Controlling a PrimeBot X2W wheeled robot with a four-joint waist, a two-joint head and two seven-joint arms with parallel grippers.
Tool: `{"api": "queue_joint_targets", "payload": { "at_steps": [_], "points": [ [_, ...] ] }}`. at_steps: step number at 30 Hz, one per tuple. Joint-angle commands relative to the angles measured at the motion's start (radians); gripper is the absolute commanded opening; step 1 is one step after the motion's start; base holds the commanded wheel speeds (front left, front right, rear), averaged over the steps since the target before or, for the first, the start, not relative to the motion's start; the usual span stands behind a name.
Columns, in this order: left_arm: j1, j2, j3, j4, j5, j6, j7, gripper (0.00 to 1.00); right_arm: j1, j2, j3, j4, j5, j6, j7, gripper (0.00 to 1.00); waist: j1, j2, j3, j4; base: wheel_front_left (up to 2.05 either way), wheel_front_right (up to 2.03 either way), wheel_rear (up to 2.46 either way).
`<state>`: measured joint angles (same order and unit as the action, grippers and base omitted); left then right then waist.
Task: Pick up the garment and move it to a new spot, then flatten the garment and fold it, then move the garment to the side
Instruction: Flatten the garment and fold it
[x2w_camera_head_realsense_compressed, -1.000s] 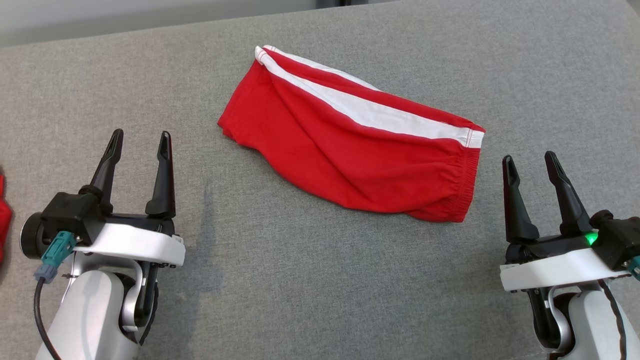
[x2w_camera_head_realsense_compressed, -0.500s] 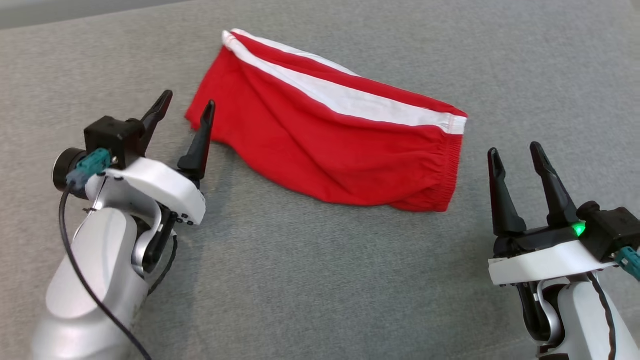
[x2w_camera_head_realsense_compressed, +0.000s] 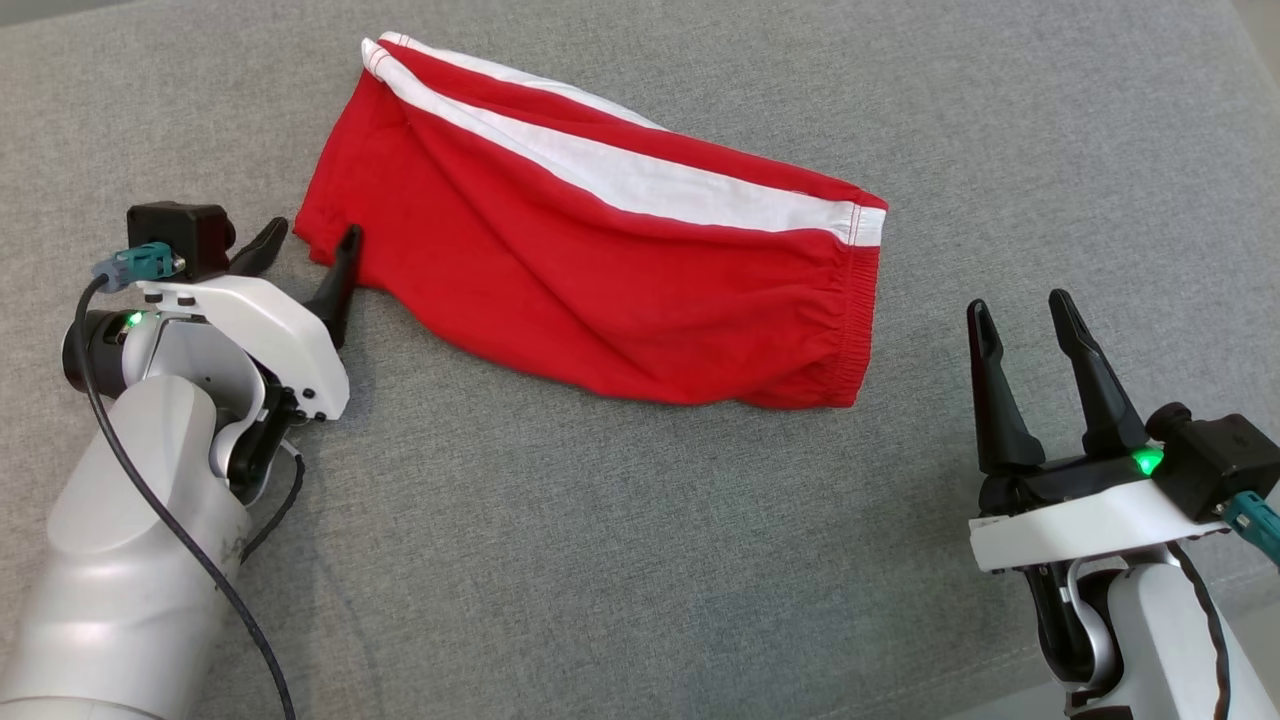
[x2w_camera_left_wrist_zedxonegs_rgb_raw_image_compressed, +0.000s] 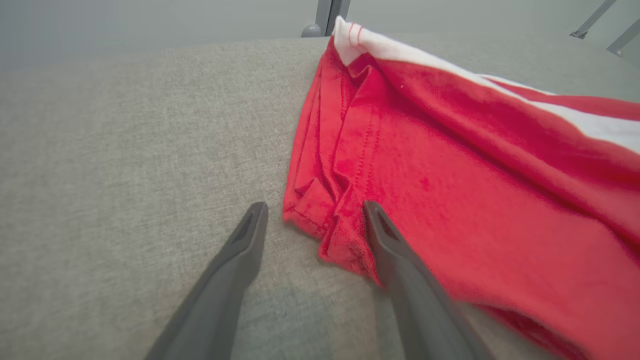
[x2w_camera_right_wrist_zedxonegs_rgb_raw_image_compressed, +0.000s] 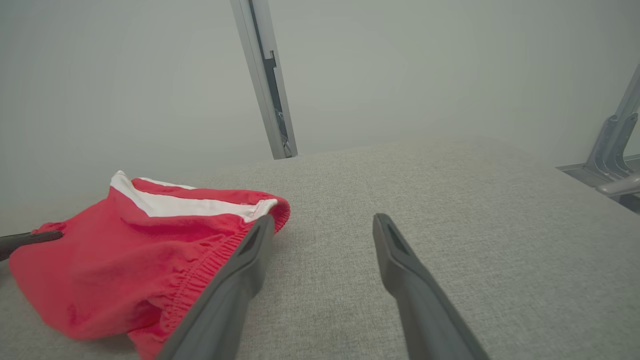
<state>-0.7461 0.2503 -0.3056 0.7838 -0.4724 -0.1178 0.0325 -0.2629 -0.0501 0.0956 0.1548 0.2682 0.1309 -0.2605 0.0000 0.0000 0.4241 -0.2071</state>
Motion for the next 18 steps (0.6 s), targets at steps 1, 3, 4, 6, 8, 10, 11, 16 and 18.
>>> {"api": "queue_joint_targets", "payload": {
  "at_steps": [1,3,4,6,8,10,11,16,18],
  "points": [
    [-0.006,0.000,-0.009,0.025,-0.013,-0.006,0.011,0.49,-0.015,-0.002,-0.001,0.003,0.007,0.000,-0.005,1.00,0.0000,0.0000,0.002,0.001,0.00,0.00,0.00],
    [-0.015,0.000,-0.019,0.042,-0.026,-0.010,0.001,0.00,-0.017,-0.002,0.002,0.003,0.012,0.000,-0.005,1.00,0.0000,0.0000,0.003,0.001,0.00,0.00,0.00],
    [-0.017,0.000,-0.026,0.052,-0.035,-0.012,0.000,0.00,-0.017,-0.002,0.004,0.004,0.014,0.000,-0.005,1.00,0.0000,0.0000,0.002,0.001,0.00,0.00,0.00],
    [-0.023,0.004,-0.036,0.062,-0.051,-0.010,-0.011,0.00,-0.016,-0.003,0.005,0.004,0.015,0.000,-0.005,1.00,0.0000,0.0000,0.002,0.003,0.00,0.00,0.00],
    [-0.020,0.006,-0.047,0.060,-0.068,-0.011,-0.034,0.00,-0.013,-0.003,0.002,0.003,0.017,0.000,-0.005,1.00,0.0000,0.0000,0.000,0.008,0.00,0.00,0.00],
    [-0.004,0.013,-0.048,0.051,-0.085,-0.012,-0.071,0.00,-0.010,-0.003,-0.004,0.005,0.016,0.000,-0.005,1.00,0.0000,0.0000,-0.003,0.013,0.00,0.00,0.00],
    [0.007,0.013,-0.046,0.044,-0.093,-0.012,-0.090,0.00,-0.007,-0.003,-0.009,0.006,0.014,0.000,-0.005,1.00,0.0000,0.0000,-0.005,0.018,0.00,0.00,0.00],
    [0.092,0.000,-0.037,-0.017,-0.117,-0.009,-0.186,0.00,0.004,-0.003,-0.033,0.010,0.002,0.000,-0.005,1.00,0.0000,0.0000,-0.023,0.063,0.00,0.00,0.00],
    [0.141,-0.010,-0.037,-0.057,-0.118,0.002,-0.213,0.00,0.009,-0.003,-0.042,0.014,-0.007,0.000,-0.005,1.00,0.0000,0.0000,-0.034,0.086,0.00,0.00,0.00]
  ]
}}
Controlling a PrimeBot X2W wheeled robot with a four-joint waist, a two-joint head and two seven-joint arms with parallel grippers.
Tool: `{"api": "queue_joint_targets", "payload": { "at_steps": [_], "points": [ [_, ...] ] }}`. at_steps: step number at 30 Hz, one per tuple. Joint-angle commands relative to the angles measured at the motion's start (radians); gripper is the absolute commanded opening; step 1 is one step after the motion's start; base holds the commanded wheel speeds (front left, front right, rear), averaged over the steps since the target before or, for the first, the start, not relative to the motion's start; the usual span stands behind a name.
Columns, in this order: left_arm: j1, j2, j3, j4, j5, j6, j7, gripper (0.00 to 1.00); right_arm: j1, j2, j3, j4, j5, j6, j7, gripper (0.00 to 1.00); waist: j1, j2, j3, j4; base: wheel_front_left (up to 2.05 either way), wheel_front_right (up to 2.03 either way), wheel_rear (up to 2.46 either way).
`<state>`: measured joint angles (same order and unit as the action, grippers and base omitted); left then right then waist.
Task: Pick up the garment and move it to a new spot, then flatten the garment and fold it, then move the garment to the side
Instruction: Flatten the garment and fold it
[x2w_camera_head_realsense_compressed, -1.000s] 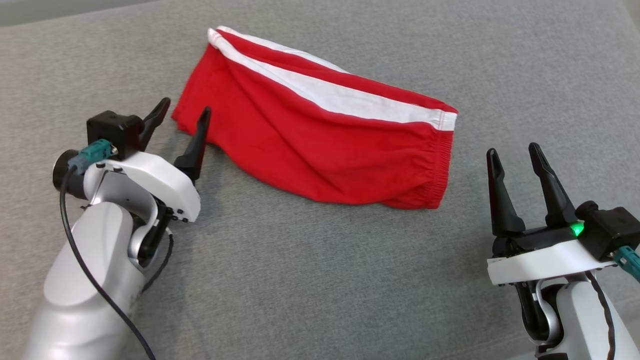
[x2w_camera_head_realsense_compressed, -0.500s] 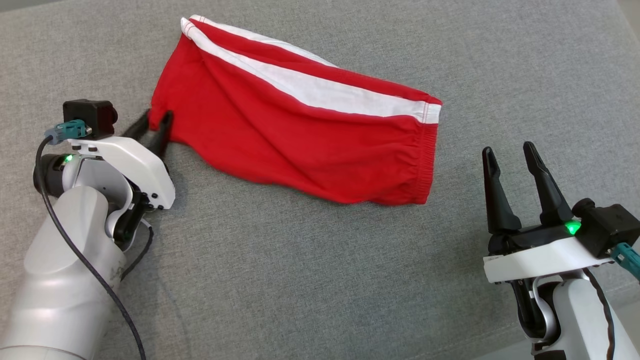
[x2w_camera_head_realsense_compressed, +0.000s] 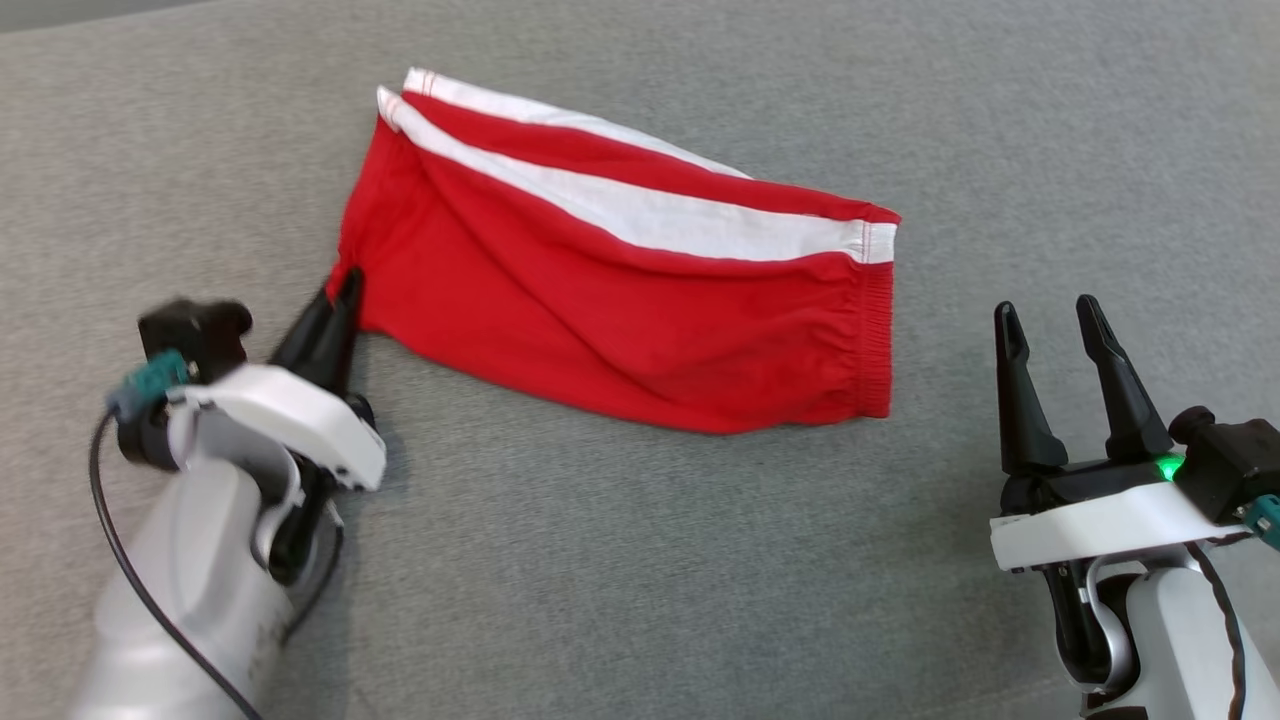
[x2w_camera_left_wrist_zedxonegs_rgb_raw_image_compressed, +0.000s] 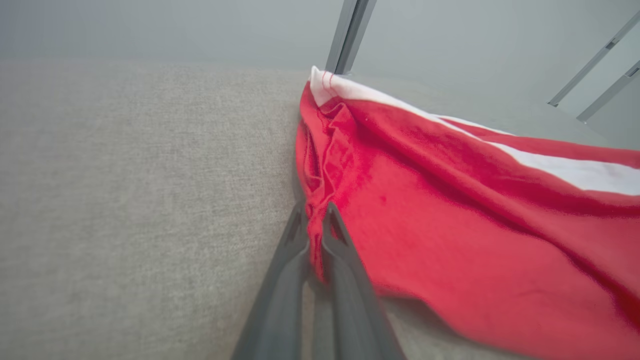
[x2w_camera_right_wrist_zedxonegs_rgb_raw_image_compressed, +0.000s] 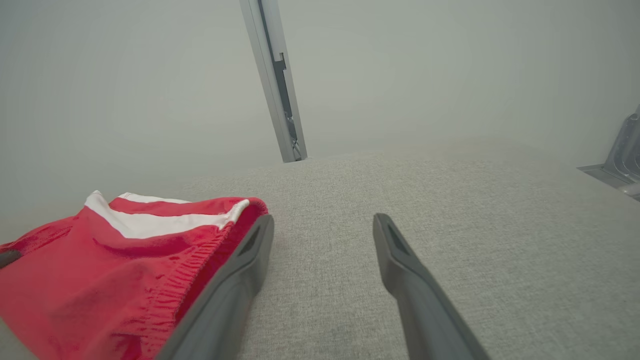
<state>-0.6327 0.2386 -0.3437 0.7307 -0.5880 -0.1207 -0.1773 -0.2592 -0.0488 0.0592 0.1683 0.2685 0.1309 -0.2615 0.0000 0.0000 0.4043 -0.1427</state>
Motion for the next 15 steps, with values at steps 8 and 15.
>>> {"api": "queue_joint_targets", "payload": {
  "at_steps": [8,15],
  "points": [
    [0.268,-0.015,0.020,-0.260,-0.026,0.104,-0.035,0.00,0.029,-0.017,-0.021,0.008,-0.012,0.000,0.025,1.00,0.0000,0.0000,-0.071,0.102,0.00,0.00,0.00],
    [0.422,-0.011,0.019,-0.460,-0.036,0.182,0.005,0.00,0.051,-0.024,-0.036,-0.002,-0.012,0.000,0.049,1.00,0.0000,0.0000,-0.098,0.137,0.00,0.00,0.00]
  ]
}}
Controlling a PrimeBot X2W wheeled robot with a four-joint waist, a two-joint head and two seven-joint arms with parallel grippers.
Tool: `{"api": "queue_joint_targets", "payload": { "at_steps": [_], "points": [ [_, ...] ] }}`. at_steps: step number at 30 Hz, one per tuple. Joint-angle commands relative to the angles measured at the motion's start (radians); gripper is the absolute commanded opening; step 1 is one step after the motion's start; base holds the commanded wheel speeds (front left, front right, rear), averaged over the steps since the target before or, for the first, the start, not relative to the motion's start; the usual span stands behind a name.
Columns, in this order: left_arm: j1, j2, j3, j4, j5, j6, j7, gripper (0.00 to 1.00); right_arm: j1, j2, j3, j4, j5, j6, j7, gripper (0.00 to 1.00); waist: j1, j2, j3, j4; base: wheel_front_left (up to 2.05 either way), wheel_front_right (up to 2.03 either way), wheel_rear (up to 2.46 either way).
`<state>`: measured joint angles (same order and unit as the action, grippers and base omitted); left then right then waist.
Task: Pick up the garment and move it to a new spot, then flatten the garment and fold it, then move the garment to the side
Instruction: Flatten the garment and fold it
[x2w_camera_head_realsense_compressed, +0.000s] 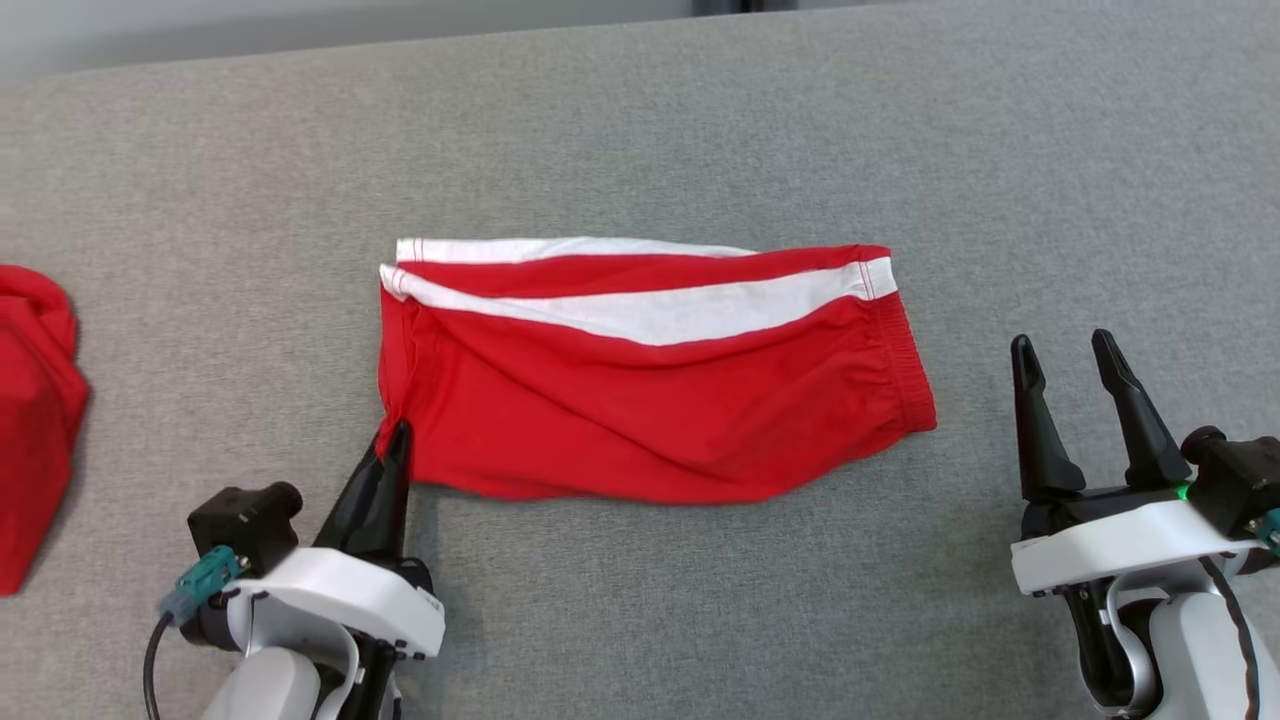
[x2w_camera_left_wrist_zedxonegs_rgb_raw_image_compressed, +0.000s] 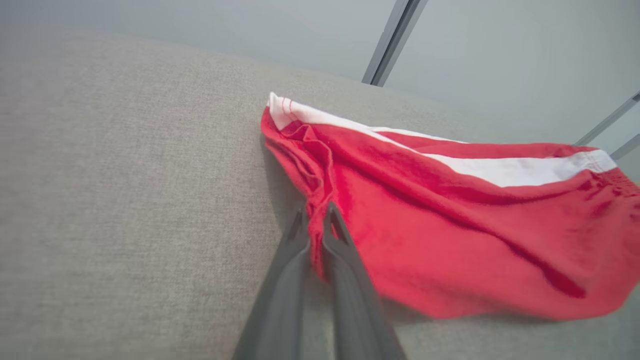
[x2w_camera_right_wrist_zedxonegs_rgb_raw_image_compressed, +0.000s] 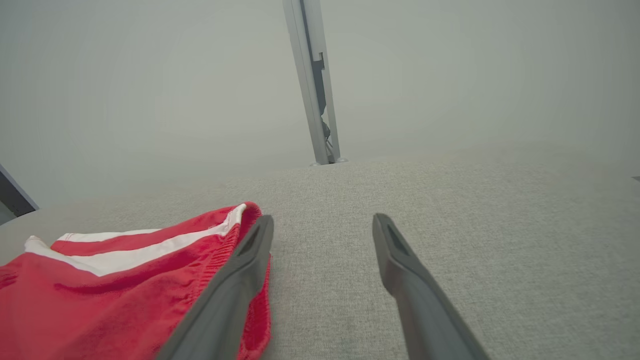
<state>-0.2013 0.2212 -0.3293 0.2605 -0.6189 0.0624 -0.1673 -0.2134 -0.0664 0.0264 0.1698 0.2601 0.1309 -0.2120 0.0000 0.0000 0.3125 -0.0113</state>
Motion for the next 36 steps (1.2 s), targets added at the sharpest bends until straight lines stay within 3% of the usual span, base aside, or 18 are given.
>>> {"api": "queue_joint_targets", "payload": {
  "at_steps": [1,5,6,7,8,18,25,36],
  "points": [
    [0.008,0.009,0.003,-0.016,-0.006,0.009,0.004,0.00,0.010,-0.008,-0.003,-0.006,-0.002,0.000,0.005,1.00,0.0000,0.0000,-0.008,0.009,0.00,0.00,0.00],
    [0.053,0.017,-0.002,-0.077,-0.009,0.037,0.041,0.00,0.016,-0.011,-0.005,-0.009,0.000,0.000,0.023,1.00,0.0000,0.0000,-0.015,0.010,0.00,0.00,0.00],
    [0.059,0.017,-0.002,-0.086,-0.012,0.042,0.049,0.13,0.016,-0.011,-0.005,-0.009,0.000,0.000,0.028,1.00,0.0000,0.0000,-0.017,0.008,0.00,0.00,0.00],
    [0.063,0.017,0.001,-0.095,-0.012,0.051,0.050,0.71,0.016,-0.011,-0.005,-0.010,0.000,0.000,0.032,1.00,0.0000,0.0000,-0.018,0.007,0.00,0.00,0.00],
    [0.067,0.017,0.006,-0.101,-0.006,0.064,0.046,1.00,0.017,-0.012,-0.006,-0.010,-0.003,0.000,0.036,1.00,0.0000,0.0000,-0.020,0.005,0.00,0.00,0.00],
    [0.051,0.041,0.052,-0.204,0.106,0.134,-0.079,1.00,0.032,-0.003,-0.026,-0.044,-0.046,0.000,0.062,1.00,0.0000,0.0000,-0.056,-0.009,0.00,0.00,0.00],
    [0.060,0.106,0.075,-0.246,0.191,0.163,-0.090,1.00,0.059,0.003,-0.032,-0.087,-0.077,0.000,0.107,1.00,0.0000,0.0000,-0.104,-0.013,0.00,0.00,0.00],
    [0.114,0.129,0.069,-0.283,0.198,0.187,-0.063,1.00,0.108,0.010,-0.039,-0.127,-0.089,0.000,0.142,1.00,0.0000,0.0000,-0.136,-0.004,0.00,0.00,0.00]
  ]
}}
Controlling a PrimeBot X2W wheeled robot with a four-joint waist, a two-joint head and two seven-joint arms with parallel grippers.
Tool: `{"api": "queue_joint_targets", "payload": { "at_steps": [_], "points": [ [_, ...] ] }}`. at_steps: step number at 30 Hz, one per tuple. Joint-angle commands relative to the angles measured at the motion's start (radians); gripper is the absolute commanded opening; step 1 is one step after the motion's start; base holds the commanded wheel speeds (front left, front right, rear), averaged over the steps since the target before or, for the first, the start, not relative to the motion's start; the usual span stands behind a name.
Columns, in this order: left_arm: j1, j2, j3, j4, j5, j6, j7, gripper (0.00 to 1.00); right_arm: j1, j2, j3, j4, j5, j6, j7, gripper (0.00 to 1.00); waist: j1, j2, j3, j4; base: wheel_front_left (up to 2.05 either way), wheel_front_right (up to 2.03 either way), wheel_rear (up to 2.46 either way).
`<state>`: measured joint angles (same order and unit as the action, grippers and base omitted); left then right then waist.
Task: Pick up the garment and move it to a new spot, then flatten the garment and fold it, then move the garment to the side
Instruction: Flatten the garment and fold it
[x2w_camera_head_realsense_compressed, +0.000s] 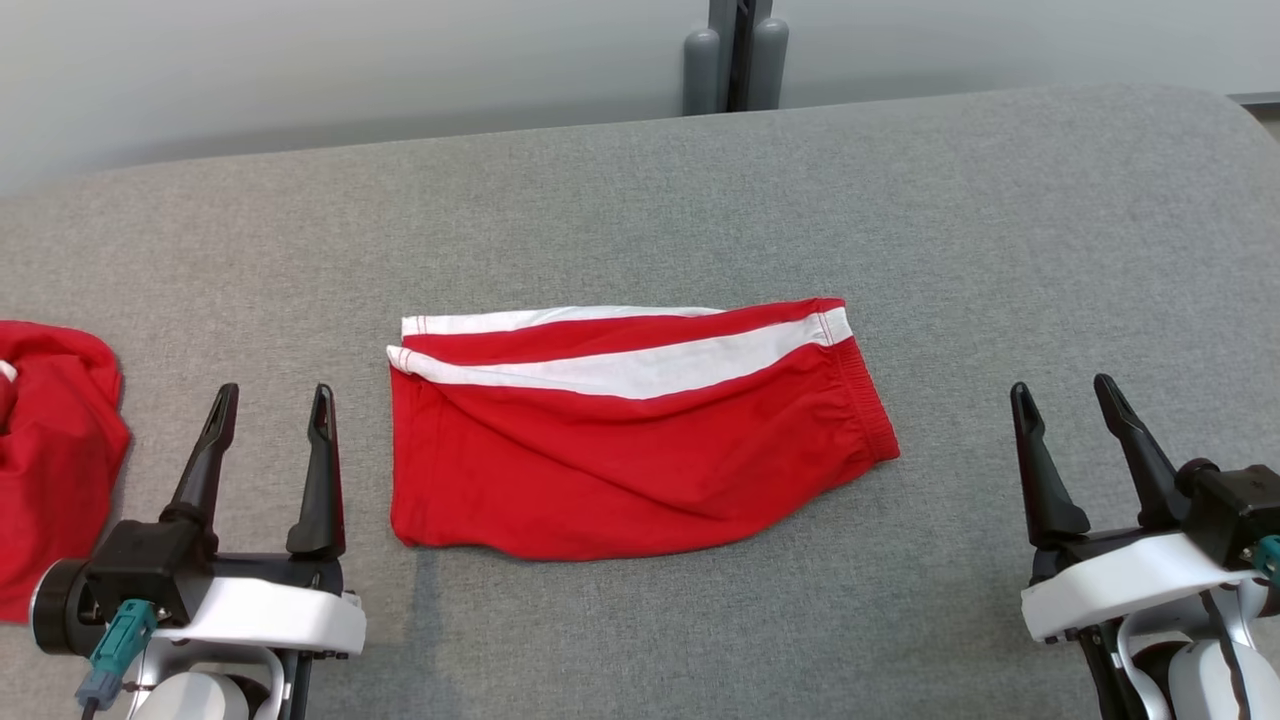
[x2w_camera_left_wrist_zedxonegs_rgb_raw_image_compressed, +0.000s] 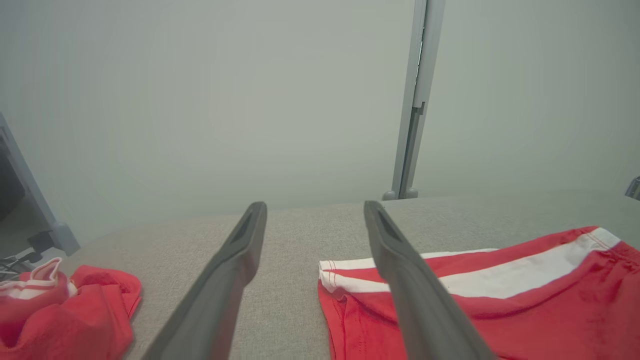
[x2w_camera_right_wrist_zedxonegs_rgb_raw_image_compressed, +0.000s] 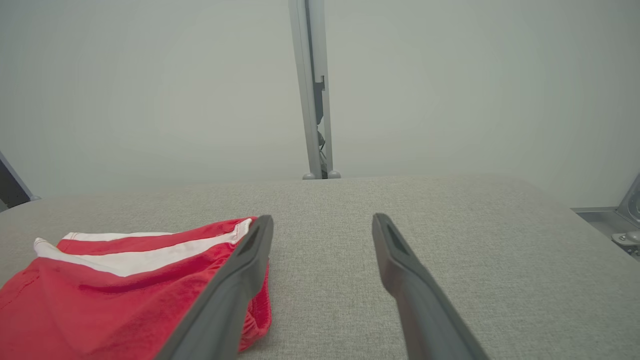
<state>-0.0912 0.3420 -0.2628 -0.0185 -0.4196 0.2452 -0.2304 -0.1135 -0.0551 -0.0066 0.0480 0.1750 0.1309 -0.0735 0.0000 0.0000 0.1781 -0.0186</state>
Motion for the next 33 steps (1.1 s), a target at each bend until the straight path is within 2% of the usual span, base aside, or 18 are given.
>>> {"api": "queue_joint_targets", "payload": {
  "at_steps": [1,11,16,22,27,33],
  "points": [
    [0.006,0.009,0.001,-0.005,-0.001,0.005,0.001,1.00,0.011,-0.001,-0.006,-0.007,-0.004,0.000,0.005,1.00,0.0000,0.0000,-0.003,0.005,0.00,0.00,0.00],
    [-0.005,0.003,-0.007,-0.014,-0.006,0.010,0.006,1.00,0.009,0.000,-0.031,-0.011,0.001,0.000,0.020,1.00,0.0000,0.0000,-0.002,0.031,0.00,0.00,0.00],
    [-0.044,-0.005,-0.013,-0.014,-0.006,0.000,0.000,1.00,-0.038,-0.009,0.002,0.029,0.007,0.000,0.042,1.00,0.0000,0.0000,0.017,0.071,0.00,0.00,0.00],
    [-0.091,-0.020,-0.013,0.003,-0.004,-0.016,-0.015,1.00,-0.096,-0.012,0.068,0.145,0.030,0.000,0.048,1.00,0.0000,0.0000,0.045,0.129,0.00,0.00,0.00],
    [-0.118,-0.034,-0.015,0.023,-0.003,-0.029,-0.026,1.00,-0.139,-0.012,0.058,0.272,0.046,0.000,0.033,1.00,0.0000,0.0000,0.069,0.160,0.00,0.00,0.00],
    [-0.134,-0.049,-0.018,0.048,0.002,-0.042,-0.031,1.00,-0.184,-0.011,0.053,0.413,0.095,0.000,0.014,1.00,0.0000,0.0000,0.089,0.165,0.00,0.00,0.00]
  ]
}}
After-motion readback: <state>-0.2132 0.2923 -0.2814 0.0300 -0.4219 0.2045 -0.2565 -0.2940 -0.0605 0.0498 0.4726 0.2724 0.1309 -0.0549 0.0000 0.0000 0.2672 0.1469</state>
